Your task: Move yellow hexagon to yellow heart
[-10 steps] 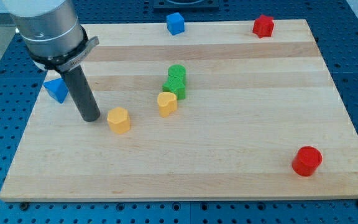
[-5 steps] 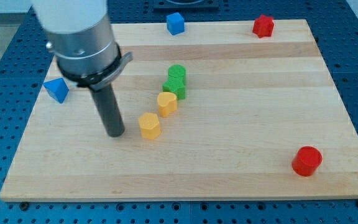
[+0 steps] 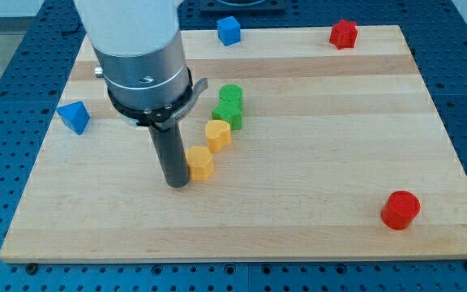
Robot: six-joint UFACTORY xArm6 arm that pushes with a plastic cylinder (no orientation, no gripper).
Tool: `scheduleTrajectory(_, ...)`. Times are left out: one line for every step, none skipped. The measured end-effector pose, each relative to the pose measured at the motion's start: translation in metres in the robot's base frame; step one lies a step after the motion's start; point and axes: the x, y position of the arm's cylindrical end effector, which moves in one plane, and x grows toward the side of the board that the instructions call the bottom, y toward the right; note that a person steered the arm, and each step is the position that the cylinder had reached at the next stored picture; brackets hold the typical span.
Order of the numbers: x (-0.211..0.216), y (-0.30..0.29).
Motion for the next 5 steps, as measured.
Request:
scheduleTrajectory(-0.001, 0.010)
scheduleTrajectory(-0.006, 0.018)
scheduleTrajectory(-0.002, 0.018)
scheduleTrajectory(0.015, 0.018)
scheduleTrajectory(0.023, 0.018)
